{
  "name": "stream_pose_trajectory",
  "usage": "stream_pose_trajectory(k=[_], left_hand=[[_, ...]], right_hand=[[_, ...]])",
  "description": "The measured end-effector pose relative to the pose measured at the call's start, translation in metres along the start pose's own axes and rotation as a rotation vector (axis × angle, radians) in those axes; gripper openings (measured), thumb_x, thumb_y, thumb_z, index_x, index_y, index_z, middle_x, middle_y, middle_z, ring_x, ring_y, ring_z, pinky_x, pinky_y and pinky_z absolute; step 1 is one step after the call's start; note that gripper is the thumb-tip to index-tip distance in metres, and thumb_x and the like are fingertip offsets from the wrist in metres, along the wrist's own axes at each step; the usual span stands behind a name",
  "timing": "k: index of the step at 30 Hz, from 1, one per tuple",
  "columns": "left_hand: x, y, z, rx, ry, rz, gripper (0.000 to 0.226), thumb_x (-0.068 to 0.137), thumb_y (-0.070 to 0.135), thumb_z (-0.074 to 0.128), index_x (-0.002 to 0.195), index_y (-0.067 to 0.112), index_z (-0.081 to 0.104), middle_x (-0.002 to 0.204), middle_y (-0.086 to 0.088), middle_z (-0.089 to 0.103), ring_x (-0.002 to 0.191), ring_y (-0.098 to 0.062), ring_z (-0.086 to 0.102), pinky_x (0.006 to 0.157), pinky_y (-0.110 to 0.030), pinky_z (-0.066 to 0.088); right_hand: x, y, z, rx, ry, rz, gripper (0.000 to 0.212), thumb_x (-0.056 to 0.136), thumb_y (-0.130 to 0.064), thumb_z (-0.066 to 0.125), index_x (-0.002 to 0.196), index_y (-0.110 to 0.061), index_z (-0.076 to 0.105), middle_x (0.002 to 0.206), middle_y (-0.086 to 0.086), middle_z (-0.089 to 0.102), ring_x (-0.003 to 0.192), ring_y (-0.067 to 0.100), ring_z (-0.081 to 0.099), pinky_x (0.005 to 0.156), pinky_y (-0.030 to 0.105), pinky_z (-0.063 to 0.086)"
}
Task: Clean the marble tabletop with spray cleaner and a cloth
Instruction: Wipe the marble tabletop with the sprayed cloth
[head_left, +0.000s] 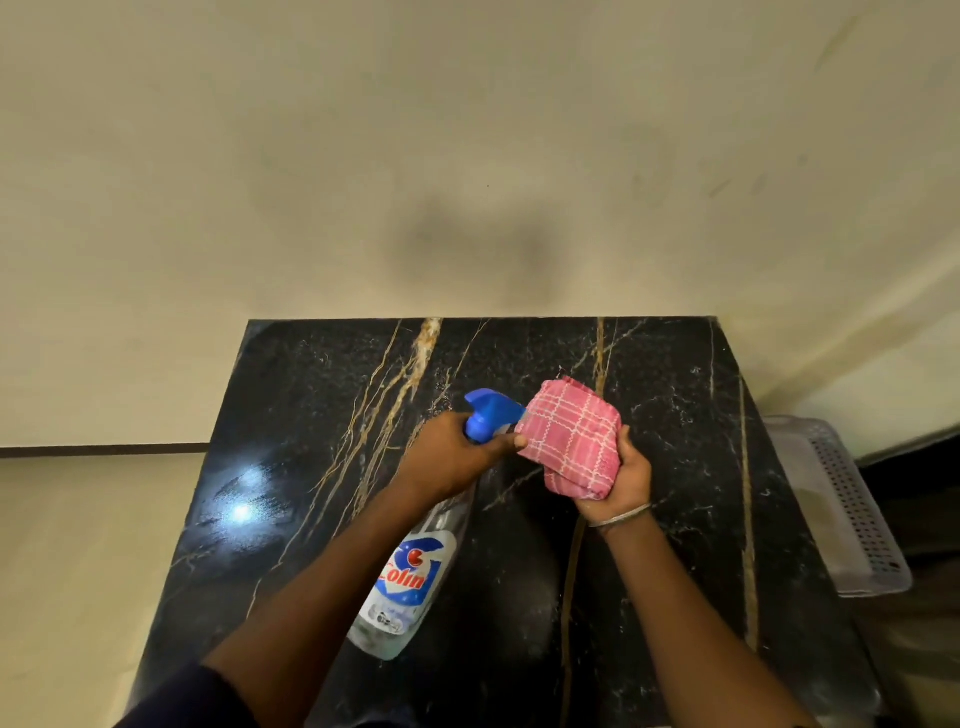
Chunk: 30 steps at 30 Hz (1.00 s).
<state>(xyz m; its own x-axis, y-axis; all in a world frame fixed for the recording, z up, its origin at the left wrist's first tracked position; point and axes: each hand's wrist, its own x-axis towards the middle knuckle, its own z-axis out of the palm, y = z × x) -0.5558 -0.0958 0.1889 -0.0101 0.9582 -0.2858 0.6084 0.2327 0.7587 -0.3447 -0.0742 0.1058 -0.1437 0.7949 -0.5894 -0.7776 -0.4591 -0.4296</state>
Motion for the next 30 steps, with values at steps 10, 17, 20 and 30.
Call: stream_pose_trajectory(k=[10,17,20,30], left_hand=[[-0.022,0.011,0.007,-0.030,-0.074,0.083,0.035,0.082,0.053,0.066,0.090,0.019,0.062,0.073,0.002,0.065,0.060,-0.005,0.060,0.058,-0.018,0.049],[-0.020,0.014,0.003,-0.063,0.176,0.022,0.035,0.085,0.056,0.060,0.084,0.021,0.059,0.062,0.005,0.058,0.054,-0.005,0.056,0.053,-0.017,0.042],[-0.019,0.007,0.002,-0.047,0.172,-0.006,0.038,0.086,0.056,0.060,0.089,0.019,0.060,0.063,0.005,0.058,0.055,-0.006,0.057,0.052,-0.016,0.042],[-0.010,-0.027,-0.006,-0.098,0.140,-0.062,0.037,0.086,0.055,0.059,0.098,0.020,0.061,0.073,0.001,0.064,0.063,-0.007,0.061,0.060,-0.020,0.049]], right_hand=[[-0.010,-0.008,0.008,0.013,0.023,0.015,0.057,0.097,-0.056,0.033,0.127,-0.014,0.057,0.131,0.021,0.061,0.124,0.040,0.053,0.099,0.057,0.046],[-0.015,-0.006,0.009,-0.008,-0.024,0.047,0.061,0.096,-0.057,0.035,0.135,-0.015,0.053,0.129,0.020,0.062,0.124,0.040,0.053,0.091,0.058,0.050],[-0.015,-0.005,0.011,0.004,-0.026,0.043,0.065,0.089,-0.056,0.043,0.139,-0.015,0.051,0.132,0.019,0.061,0.124,0.040,0.053,0.090,0.059,0.050],[0.006,0.030,0.044,-0.109,0.076,0.019,0.051,0.100,-0.056,0.032,0.126,-0.019,0.057,0.125,0.017,0.062,0.118,0.039,0.055,0.100,0.057,0.042]])
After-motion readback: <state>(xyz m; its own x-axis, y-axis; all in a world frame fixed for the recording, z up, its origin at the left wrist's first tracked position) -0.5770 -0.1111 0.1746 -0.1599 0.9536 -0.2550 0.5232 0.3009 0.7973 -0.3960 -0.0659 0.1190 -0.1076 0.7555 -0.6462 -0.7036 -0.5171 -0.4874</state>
